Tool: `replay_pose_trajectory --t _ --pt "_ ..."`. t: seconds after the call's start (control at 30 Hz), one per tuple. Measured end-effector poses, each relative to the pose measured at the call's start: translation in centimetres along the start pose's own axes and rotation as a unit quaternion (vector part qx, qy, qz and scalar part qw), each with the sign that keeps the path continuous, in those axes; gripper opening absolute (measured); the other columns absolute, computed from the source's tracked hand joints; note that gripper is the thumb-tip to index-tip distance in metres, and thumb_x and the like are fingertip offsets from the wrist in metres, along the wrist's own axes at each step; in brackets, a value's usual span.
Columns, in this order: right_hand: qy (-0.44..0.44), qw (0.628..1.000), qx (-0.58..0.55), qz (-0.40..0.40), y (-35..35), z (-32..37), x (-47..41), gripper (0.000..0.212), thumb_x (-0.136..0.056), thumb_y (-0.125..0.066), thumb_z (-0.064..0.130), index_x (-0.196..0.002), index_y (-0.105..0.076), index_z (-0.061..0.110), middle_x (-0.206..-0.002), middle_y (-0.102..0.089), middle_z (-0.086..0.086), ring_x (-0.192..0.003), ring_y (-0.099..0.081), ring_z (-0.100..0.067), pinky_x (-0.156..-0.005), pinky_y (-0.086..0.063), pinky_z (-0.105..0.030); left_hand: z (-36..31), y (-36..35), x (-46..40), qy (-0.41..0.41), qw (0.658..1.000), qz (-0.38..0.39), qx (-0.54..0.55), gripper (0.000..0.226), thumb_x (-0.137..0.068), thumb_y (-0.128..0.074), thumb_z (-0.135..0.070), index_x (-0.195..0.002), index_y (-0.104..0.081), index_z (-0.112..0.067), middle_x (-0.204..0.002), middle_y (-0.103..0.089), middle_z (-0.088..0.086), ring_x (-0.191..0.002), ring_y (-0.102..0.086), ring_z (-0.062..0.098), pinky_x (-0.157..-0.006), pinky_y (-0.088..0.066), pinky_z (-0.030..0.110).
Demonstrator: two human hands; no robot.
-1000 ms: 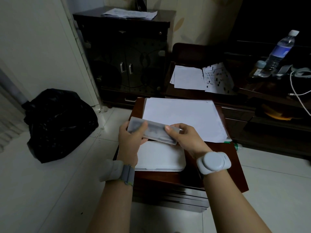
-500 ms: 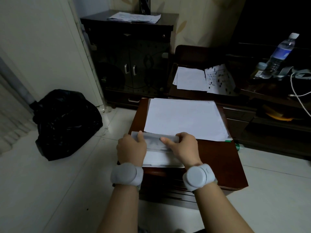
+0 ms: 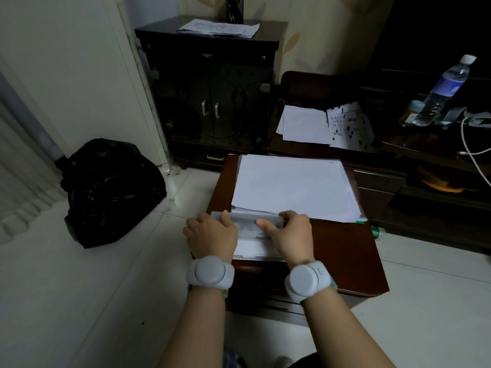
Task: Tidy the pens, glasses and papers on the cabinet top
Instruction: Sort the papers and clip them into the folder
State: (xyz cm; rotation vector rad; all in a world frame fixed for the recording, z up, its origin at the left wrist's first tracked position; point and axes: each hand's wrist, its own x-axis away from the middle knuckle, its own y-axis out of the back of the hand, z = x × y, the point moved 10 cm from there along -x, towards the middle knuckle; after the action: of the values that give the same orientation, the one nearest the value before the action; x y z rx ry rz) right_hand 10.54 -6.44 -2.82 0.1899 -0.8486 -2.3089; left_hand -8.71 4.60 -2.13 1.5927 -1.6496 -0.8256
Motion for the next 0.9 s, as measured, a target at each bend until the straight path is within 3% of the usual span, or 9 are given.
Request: replay_pose_trajectory --t 0.23,0.47,0.7,0.9 --pt "-0.032 0.999 0.039 -0.001 0.4 -0.2 1.6 0.07 -0.074 -0.067 0.059 -0.133 -0.052 0.024 -0.133 -0.042 -0.01 -0.126 -0.035 -0.03 -0.107 -0.033 -0.04 0.4 -0.7 0.5 0.03 0.997 0.058 0.039 0.052 -0.096 -0.039 -0.04 -0.126 -0.037 0.002 -0.133 -0.04 0.022 -0.122 -0.04 0.038 -0.097 -0.035 0.046" --pt "-0.077 0.997 0.011 0.022 0.0 -0.5 2.1 0.077 -0.073 -0.067 0.06 -0.138 -0.046 0.027 -0.144 -0.043 -0.009 -0.132 -0.038 -0.032 -0.107 -0.035 -0.044 -0.3 -1.3 0.7 0.013 0.99 0.11 0.09 0.047 -0.099 -0.035 -0.033 -0.131 -0.028 -0.001 -0.134 -0.041 0.025 -0.121 -0.041 0.041 -0.095 -0.037 0.044" --pt "-0.115 0.989 -0.077 0.051 -0.1 -1.1 2.4 0.086 -0.074 -0.075 0.045 -0.143 -0.036 0.011 -0.142 -0.044 -0.013 -0.132 -0.04 -0.032 -0.107 -0.036 -0.037 -0.5 -1.8 0.0 0.024 0.985 0.152 0.081 0.054 -0.1 -0.036 -0.03 -0.141 -0.019 0.0 -0.141 -0.034 0.026 -0.128 -0.035 0.042 -0.105 -0.03 0.044" --pt "-0.141 0.98 -0.126 0.06 -0.2 -2.3 2.8 0.098 -0.075 -0.074 0.043 -0.147 -0.021 0.003 -0.148 -0.036 -0.013 -0.137 -0.035 -0.028 -0.112 -0.031 -0.034 0.7 -2.6 -1.2 0.063 0.978 0.173 0.102 0.056 -0.097 -0.043 -0.035 -0.13 -0.035 0.009 -0.135 -0.043 0.026 -0.124 -0.043 0.04 -0.104 -0.036 0.043"
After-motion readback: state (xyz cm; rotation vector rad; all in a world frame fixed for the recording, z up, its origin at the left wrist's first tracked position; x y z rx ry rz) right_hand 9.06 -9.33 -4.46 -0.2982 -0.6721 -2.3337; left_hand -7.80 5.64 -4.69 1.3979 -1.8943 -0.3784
